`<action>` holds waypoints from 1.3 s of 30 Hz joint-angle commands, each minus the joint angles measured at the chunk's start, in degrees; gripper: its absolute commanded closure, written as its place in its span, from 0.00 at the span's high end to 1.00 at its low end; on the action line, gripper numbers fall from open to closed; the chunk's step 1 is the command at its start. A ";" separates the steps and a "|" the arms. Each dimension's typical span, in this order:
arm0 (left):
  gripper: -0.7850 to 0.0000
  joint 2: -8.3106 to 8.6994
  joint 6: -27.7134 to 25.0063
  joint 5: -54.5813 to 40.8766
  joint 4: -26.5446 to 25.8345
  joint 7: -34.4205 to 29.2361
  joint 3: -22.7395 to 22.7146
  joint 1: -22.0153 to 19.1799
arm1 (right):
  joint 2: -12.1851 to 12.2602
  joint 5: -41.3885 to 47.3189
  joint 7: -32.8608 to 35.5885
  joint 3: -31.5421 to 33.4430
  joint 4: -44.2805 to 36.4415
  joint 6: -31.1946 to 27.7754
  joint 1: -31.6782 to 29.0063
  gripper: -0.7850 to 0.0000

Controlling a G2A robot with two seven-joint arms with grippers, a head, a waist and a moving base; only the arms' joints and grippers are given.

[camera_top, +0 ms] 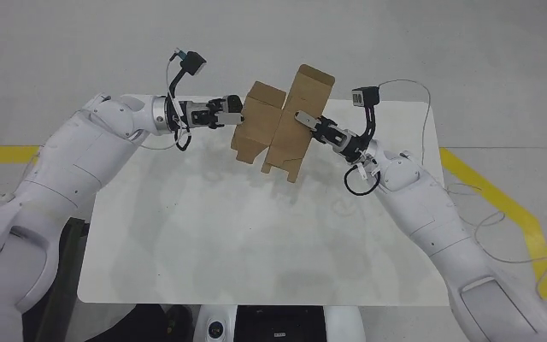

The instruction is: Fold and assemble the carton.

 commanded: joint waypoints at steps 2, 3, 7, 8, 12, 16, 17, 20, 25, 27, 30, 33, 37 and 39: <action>1.00 0.19 0.13 -0.33 -1.01 -0.12 -0.58 1.24 | 0.02 -1.08 -1.19 1.02 -0.68 0.62 -0.88 0.00; 1.00 0.24 0.40 -0.64 -1.27 -0.40 -0.74 1.64 | 0.00 -1.27 -1.43 1.26 -0.76 0.80 -1.15 0.00; 1.00 0.39 1.77 -2.02 -2.64 -1.77 -1.45 3.04 | -0.22 -1.53 -2.01 1.87 -0.98 1.13 -1.86 0.00; 1.00 0.44 2.11 -2.24 -3.10 -2.11 -1.63 3.36 | -0.29 -1.59 -2.18 2.03 -0.94 1.08 -1.97 0.00; 0.54 0.67 3.67 -3.15 -4.48 -3.67 -2.38 4.59 | -0.58 -2.09 -2.75 2.56 -0.39 0.95 -2.29 0.00; 0.35 0.77 4.99 -3.77 -5.17 -4.98 -3.35 5.41 | -0.85 -2.31 -2.70 3.00 0.02 0.70 -2.51 0.00; 0.29 0.76 5.22 -4.08 -5.34 -5.22 -3.62 5.61 | -0.91 -2.33 -2.70 3.11 0.16 0.72 -2.57 0.00; 0.08 0.70 6.16 -4.72 -5.87 -6.16 -4.41 6.03 | -1.09 -2.55 -2.84 3.52 0.57 0.57 -2.74 0.00; 0.00 0.61 7.27 -4.62 -6.28 -7.26 -5.61 6.66 | -1.34 -2.96 -2.68 4.17 0.80 0.52 -2.93 0.00; 0.00 0.53 7.56 -4.67 -6.14 -7.56 -6.09 6.88 | -1.44 -3.12 -2.48 4.38 0.76 0.45 -3.00 0.00; 0.00 0.36 7.98 -4.87 -5.65 -7.97 -6.75 7.09 | -1.57 -3.39 -2.23 4.65 0.73 0.43 -3.05 0.00; 0.00 0.10 8.49 -5.02 -5.33 -8.48 -7.49 7.40 | -1.73 -3.73 -1.80 4.94 0.47 0.37 -3.10 1.00; 0.00 -0.18 9.83 -5.07 -4.41 -9.82 -8.37 7.44 | -1.65 -3.36 -0.68 6.02 0.75 -0.08 -3.19 1.00; 0.00 -0.26 10.58 -4.68 -3.51 -10.57 -8.80 7.10 | -1.45 -3.63 0.36 6.69 0.96 -0.46 -3.29 1.00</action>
